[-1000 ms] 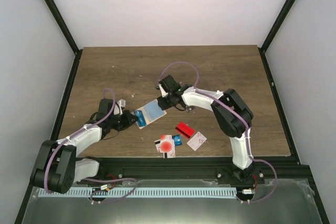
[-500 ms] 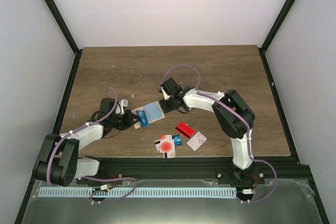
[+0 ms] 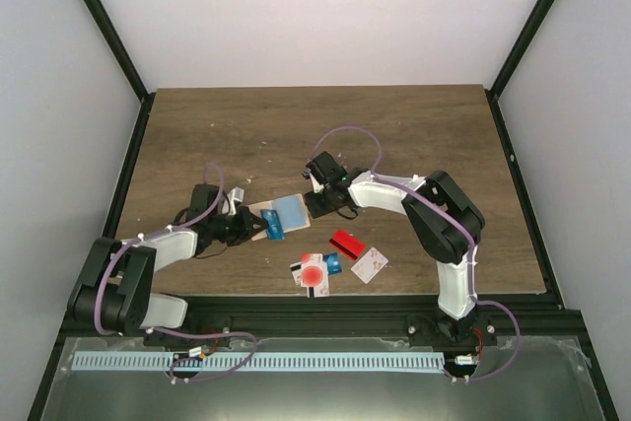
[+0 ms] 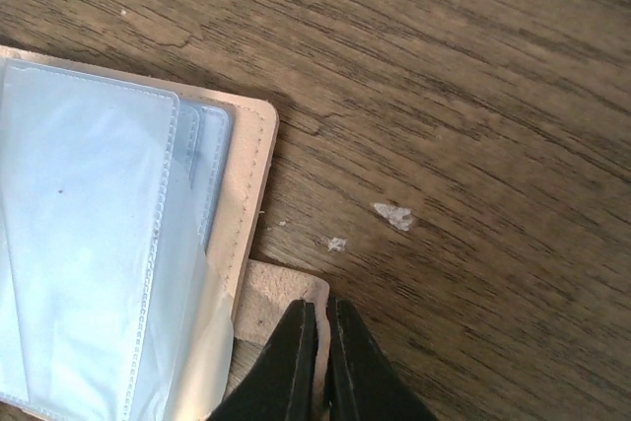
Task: Put the credit cards into the card holder
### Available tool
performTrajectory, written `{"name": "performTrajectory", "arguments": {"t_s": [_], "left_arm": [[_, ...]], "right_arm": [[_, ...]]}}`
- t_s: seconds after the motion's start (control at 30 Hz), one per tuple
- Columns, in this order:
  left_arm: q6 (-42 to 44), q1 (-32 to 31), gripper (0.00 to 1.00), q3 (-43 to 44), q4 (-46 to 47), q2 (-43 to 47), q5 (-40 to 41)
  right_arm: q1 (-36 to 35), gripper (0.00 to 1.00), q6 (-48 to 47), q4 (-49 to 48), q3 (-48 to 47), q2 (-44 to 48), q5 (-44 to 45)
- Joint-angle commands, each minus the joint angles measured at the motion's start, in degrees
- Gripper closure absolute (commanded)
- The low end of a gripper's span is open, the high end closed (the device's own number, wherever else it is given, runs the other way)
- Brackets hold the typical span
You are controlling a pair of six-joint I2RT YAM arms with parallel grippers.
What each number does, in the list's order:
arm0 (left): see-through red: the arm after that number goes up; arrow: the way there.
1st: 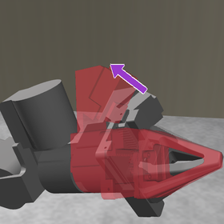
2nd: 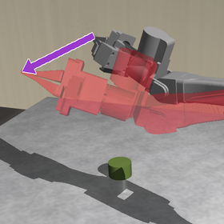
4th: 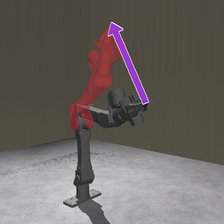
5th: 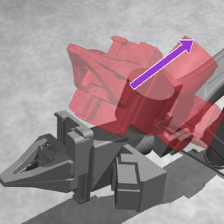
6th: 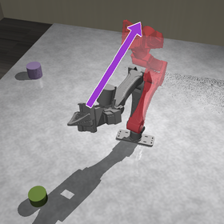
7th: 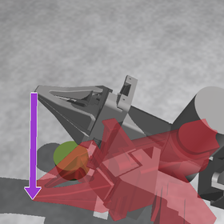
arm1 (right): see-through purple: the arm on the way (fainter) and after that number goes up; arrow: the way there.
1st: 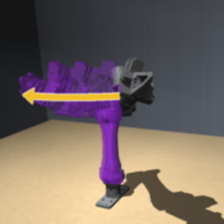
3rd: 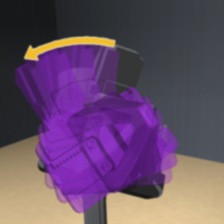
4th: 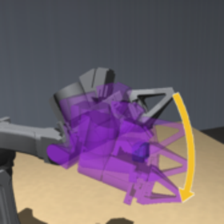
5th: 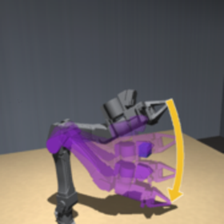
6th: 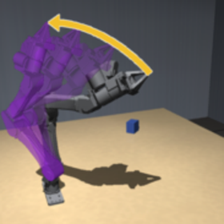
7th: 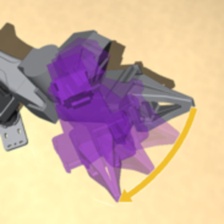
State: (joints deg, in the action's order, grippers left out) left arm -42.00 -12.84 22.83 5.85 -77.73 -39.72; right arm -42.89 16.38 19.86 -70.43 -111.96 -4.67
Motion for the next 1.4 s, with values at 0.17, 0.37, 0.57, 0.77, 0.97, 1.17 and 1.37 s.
{"name": "performTrajectory", "arguments": {"t_s": [0.17, 0.37, 0.57, 0.77, 0.97, 1.17, 1.37], "left_arm": [[-0.60, 0.27, 0.96, 0.93, 3.98, -3.27, -2.48], [-0.57, 0.27, 0.96, 1.28, 5.11, -5.32, -2.56], [-0.46, 0.28, 0.96, 2.16, 5.73, -6.78, -2.64], [0.14, 0.32, 0.96, 3.79, 5.61, -8.70, -2.42], [0.08, 0.29, 0.96, 5.27, 6.89, -12.00, -2.86], [0.48, 0.77, 0.96, 6.17, 7.63, -14.35, -3.00], [-0.38, 1.74, 0.96, 6.06, 10.47, -16.99, -3.70]], "right_arm": [[-0.35, 0.99, 0.19, -0.58, 1.09, 2.20, 0.22], [-0.35, 0.99, -0.16, -0.93, 1.26, 2.15, 0.16], [-0.35, 0.99, -0.54, -1.20, 1.18, 1.82, -0.42], [-0.37, 0.99, -1.05, -1.35, 1.00, 1.36, -0.83], [-0.31, 0.99, -1.59, -1.24, 0.87, 1.00, -0.82], [-0.35, 0.99, -2.00, -1.26, 0.65, 0.53, -0.82], [-0.35, 0.99, -2.06, -1.30, 0.81, 0.38, -1.66]]}}
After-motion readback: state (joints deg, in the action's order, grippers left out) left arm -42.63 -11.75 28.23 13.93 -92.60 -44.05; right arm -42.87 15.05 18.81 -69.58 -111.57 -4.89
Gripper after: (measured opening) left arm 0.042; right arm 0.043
